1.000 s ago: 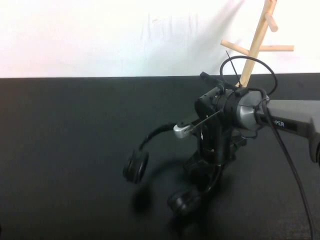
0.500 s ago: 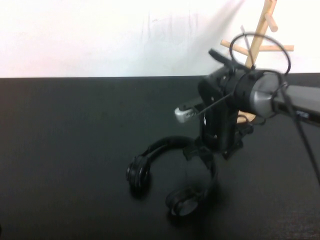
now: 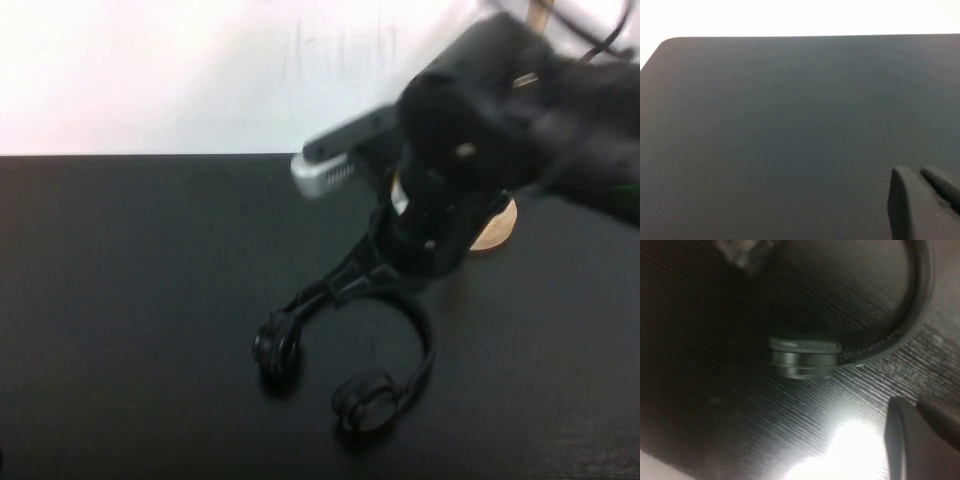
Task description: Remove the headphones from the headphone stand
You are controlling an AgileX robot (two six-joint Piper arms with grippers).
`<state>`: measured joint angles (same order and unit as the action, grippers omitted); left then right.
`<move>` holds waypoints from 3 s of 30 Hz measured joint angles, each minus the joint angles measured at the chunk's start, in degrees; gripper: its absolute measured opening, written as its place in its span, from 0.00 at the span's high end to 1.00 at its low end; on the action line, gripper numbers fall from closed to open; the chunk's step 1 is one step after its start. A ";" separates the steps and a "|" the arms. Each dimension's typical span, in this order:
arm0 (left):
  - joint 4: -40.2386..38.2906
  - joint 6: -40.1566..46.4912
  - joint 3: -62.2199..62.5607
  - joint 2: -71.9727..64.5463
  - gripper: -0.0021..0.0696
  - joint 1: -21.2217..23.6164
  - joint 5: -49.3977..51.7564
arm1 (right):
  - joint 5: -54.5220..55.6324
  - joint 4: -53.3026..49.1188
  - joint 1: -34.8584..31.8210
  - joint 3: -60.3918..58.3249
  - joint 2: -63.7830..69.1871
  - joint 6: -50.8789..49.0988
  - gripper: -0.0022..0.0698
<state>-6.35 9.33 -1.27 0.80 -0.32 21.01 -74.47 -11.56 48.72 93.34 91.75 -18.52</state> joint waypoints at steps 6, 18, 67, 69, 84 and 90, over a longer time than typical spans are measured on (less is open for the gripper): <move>0.00 0.00 0.00 0.00 0.97 0.00 0.00 | -0.47 1.15 0.64 0.10 -9.06 -0.02 0.98; 0.00 0.00 0.00 0.00 0.97 0.00 0.00 | -0.47 -1.65 0.52 -0.01 -17.45 14.78 0.98; 0.00 0.00 0.00 0.00 0.97 0.00 0.00 | 73.87 21.62 -45.58 -94.87 -93.84 28.22 0.98; 0.00 0.00 0.00 0.00 0.97 0.00 0.00 | 71.53 8.75 -45.58 -94.87 -93.84 15.48 0.98; 0.00 0.00 0.00 0.00 0.97 0.00 0.00 | 55.50 4.80 -45.58 -94.87 -93.72 12.88 0.98; 0.00 0.00 0.00 0.00 0.97 0.00 0.00 | 55.50 4.71 -45.58 -94.87 -93.72 12.88 0.98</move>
<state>-6.35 9.33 -1.27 0.80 -0.32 21.01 -18.97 -6.85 3.14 -1.53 -1.97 -5.64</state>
